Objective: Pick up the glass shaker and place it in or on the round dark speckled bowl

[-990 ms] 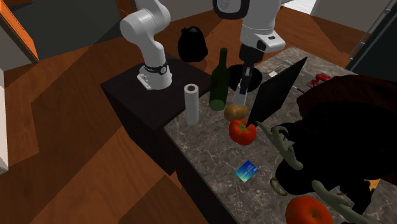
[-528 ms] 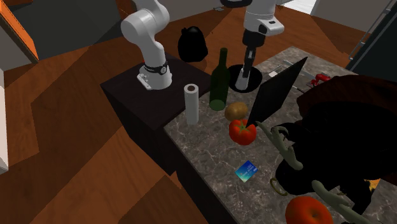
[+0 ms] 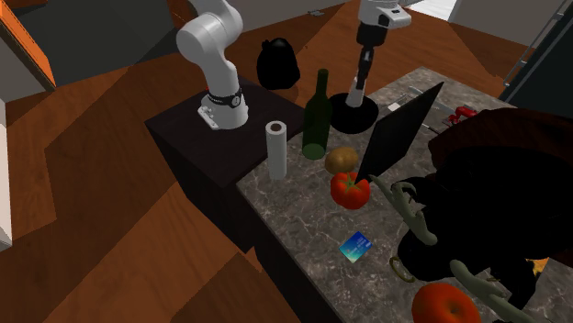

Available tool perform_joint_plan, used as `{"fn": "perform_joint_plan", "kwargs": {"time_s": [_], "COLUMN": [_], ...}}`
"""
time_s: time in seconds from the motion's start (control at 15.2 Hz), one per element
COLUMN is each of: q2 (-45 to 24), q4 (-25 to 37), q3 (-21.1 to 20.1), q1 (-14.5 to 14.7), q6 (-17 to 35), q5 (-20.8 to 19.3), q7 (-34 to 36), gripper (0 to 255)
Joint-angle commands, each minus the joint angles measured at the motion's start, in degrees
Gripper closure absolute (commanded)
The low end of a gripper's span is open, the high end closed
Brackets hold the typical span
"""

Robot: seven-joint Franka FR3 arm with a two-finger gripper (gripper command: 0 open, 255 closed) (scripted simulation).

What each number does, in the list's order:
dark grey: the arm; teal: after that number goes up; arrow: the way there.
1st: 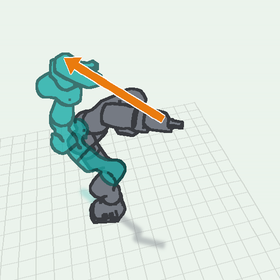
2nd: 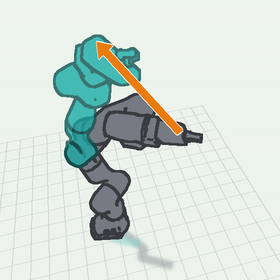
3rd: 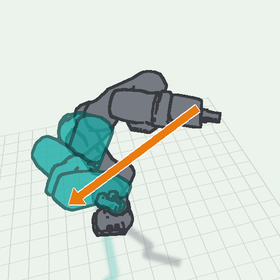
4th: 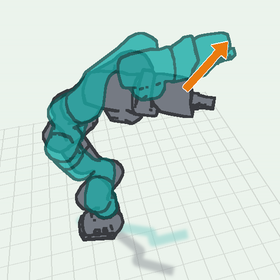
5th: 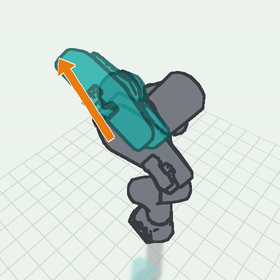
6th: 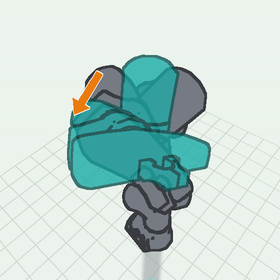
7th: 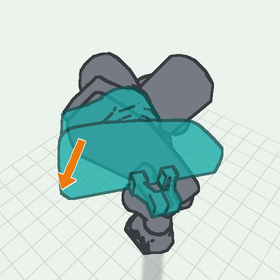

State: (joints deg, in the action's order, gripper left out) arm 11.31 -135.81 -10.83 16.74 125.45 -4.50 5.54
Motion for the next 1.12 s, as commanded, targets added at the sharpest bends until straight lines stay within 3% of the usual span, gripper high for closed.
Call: {"fn": "perform_joint_plan", "kwargs": {"time_s": [0.0,0.4,1.06], "q2": [-0.25,-2.62,-6.95], "q4": [0.54,4.19,0.39], "q3": [-1.81,-7.2,-7.61], "q1": [1.29,4.97,4.73], "q6": [-0.53,-2.57,5.24], "q5": [0.34,0.75,-1.37], "q7": [2.94,11.7,13.82], "gripper": [255,255,255]}}
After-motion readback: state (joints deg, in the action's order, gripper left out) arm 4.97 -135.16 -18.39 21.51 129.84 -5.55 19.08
